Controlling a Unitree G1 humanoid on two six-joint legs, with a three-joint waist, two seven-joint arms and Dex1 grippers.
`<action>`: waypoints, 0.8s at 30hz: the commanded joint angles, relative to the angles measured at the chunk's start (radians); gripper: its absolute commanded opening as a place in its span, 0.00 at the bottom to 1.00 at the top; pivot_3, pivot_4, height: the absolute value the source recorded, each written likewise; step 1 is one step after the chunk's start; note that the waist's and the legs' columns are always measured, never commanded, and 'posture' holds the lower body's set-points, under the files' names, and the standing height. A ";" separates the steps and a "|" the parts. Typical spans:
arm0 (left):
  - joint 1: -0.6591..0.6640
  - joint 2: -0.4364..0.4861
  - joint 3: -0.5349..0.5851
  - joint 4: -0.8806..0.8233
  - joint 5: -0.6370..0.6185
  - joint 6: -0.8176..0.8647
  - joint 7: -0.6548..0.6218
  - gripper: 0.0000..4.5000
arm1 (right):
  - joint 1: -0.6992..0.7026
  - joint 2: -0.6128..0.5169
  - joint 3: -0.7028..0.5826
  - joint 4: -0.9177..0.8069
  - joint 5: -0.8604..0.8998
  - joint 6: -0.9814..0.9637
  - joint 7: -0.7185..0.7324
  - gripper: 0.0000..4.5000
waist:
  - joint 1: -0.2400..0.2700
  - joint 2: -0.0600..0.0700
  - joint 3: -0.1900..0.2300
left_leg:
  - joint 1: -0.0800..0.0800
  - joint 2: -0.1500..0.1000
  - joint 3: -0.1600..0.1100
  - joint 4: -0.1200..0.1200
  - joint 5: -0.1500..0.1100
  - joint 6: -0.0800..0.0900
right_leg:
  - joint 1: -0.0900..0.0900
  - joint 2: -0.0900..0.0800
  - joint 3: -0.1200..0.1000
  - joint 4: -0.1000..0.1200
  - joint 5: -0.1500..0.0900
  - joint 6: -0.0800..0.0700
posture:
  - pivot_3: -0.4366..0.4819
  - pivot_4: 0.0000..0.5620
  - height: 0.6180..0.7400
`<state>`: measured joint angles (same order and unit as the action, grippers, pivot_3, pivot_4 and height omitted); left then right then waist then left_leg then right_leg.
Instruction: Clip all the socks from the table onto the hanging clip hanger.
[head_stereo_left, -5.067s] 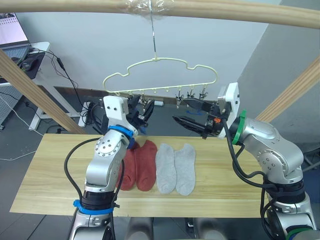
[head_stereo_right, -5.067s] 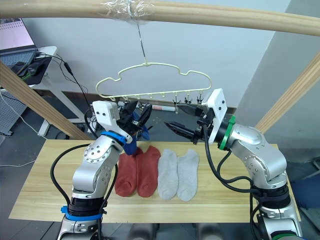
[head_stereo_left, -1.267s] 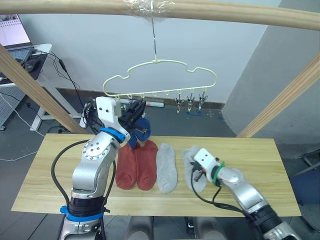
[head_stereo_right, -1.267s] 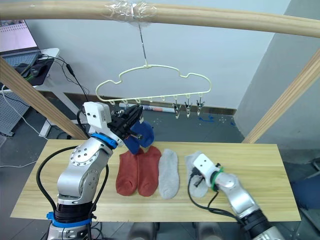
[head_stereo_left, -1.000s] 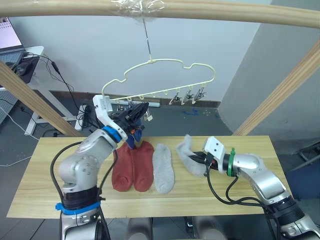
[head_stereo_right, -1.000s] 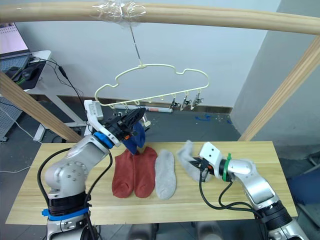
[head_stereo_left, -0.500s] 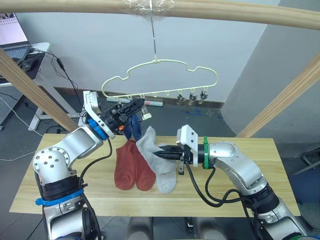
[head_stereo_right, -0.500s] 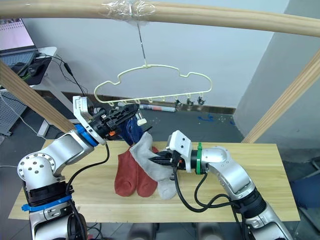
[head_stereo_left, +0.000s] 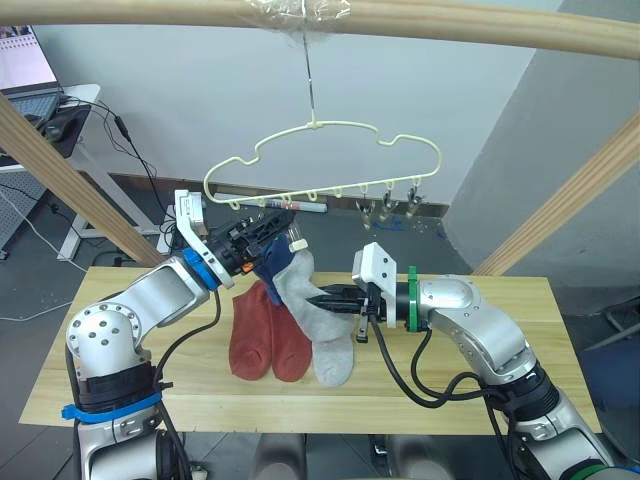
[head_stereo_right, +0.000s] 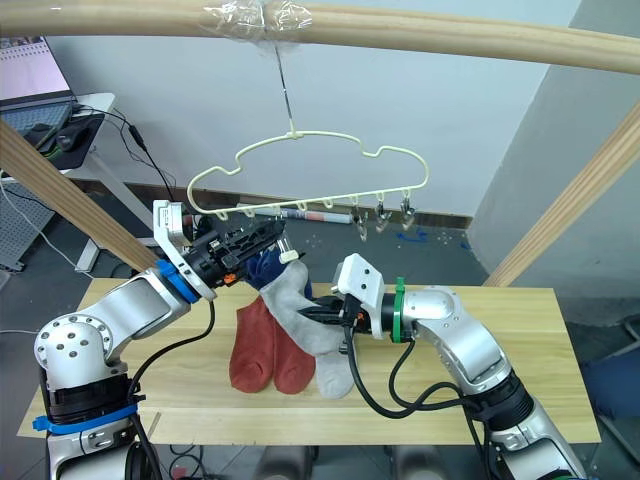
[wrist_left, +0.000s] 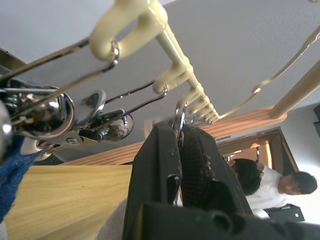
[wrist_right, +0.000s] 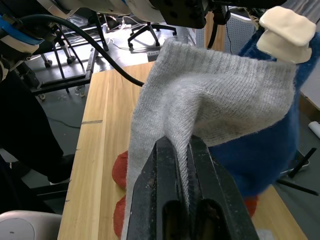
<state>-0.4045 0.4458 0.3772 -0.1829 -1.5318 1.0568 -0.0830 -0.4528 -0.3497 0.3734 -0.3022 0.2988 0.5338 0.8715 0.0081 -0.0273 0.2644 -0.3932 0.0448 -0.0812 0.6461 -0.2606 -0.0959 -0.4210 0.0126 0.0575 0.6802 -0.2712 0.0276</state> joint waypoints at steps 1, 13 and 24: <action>0.005 0.019 -0.009 -0.026 -0.013 -0.016 -0.022 0.01 | -0.013 0.005 -0.023 -0.050 0.030 0.003 0.000 0.01 | 0.000 0.000 0.000 | 0.000 0.000 0.000 0.000 0.000 0.000 | 0.000 0.000 0.000 0.000 0.000 0.000 | 0.60 0.44 1.00; 0.028 0.034 -0.043 -0.048 0.008 -0.040 -0.044 0.01 | -0.026 -0.002 -0.027 -0.070 0.052 0.027 0.000 0.01 | 0.000 0.000 0.000 | 0.000 0.000 0.000 0.000 -0.002 0.003 | 0.000 0.000 0.000 0.000 0.000 0.000 | 0.59 0.45 1.00; 0.046 0.052 -0.068 -0.062 0.035 -0.064 -0.071 0.01 | -0.044 -0.013 -0.034 -0.097 0.062 0.051 -0.001 0.01 | -0.001 0.000 0.000 | 0.000 0.000 0.000 0.000 -0.002 0.003 | 0.000 0.000 0.000 0.000 0.000 0.000 | 0.60 0.45 1.00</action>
<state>-0.3675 0.4847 0.3150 -0.2091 -1.5035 0.9944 -0.1446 -0.4844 -0.3593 0.3632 -0.3467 0.3353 0.5853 0.8686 0.0076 -0.0273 0.2644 -0.3934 0.0448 -0.0811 0.6458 -0.2624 -0.0926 -0.4211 0.0127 0.0577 0.6799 -0.2712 0.0276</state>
